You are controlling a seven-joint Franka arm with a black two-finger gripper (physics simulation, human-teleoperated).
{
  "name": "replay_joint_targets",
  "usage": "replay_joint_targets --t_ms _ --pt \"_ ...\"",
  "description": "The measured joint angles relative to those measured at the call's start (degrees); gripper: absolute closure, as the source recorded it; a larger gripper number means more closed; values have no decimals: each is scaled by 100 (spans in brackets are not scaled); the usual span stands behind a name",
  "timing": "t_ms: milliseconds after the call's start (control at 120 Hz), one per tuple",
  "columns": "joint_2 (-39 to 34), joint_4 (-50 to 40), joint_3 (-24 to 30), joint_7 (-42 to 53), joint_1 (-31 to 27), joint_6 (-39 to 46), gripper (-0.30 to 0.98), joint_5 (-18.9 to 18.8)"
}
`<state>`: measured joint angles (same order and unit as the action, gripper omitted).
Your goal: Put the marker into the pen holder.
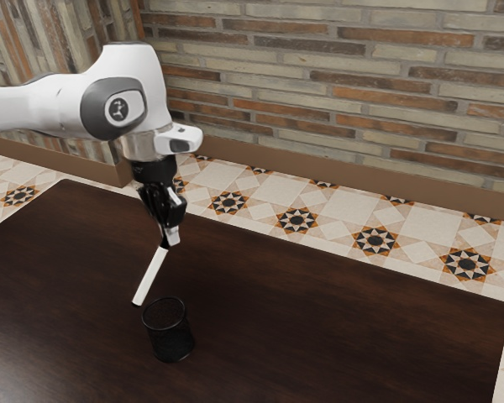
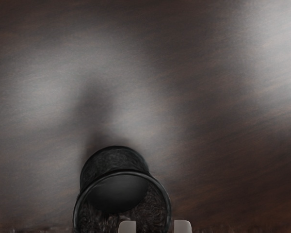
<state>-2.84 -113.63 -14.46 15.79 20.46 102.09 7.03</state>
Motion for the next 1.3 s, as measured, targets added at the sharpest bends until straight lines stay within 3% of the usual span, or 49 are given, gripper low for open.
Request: replay_joint_targets --t_ms 258,1008,1300 --pt "90 -27 -8 -332 584 -296 79 82" --pt "811 40 -4 -409 178 846 79 -130" --pt "586 -312 -6 -410 189 980 79 -242"
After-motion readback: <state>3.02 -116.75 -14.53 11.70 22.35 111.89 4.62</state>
